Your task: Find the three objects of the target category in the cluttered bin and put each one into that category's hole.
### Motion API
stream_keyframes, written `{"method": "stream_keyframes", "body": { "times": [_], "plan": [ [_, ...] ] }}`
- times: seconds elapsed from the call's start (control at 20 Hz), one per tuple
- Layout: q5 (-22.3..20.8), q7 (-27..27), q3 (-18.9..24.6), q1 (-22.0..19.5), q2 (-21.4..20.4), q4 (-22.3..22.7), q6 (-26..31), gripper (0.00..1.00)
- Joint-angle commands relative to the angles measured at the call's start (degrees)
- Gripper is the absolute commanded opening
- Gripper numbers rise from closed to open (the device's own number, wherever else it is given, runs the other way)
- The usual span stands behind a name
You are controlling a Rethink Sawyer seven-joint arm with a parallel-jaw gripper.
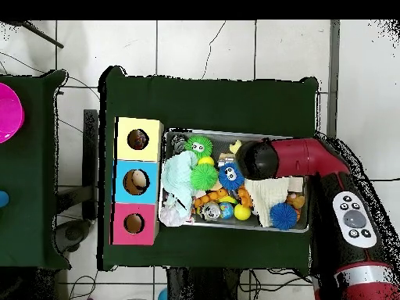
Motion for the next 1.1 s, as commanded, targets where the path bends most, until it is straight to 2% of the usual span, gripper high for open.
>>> {"method": "stream_keyframes", "body": {
  "times": [0.05, 1.1],
  "plan": [
    [-0.28, -0.28, 1.8, -1.38, 0.81, 0.54, -2.67, 1.0],
    [3.08, 3.05, 2.88, -2.67, 3.14, 3.6, -4.24, 1.0]
  ]
}}
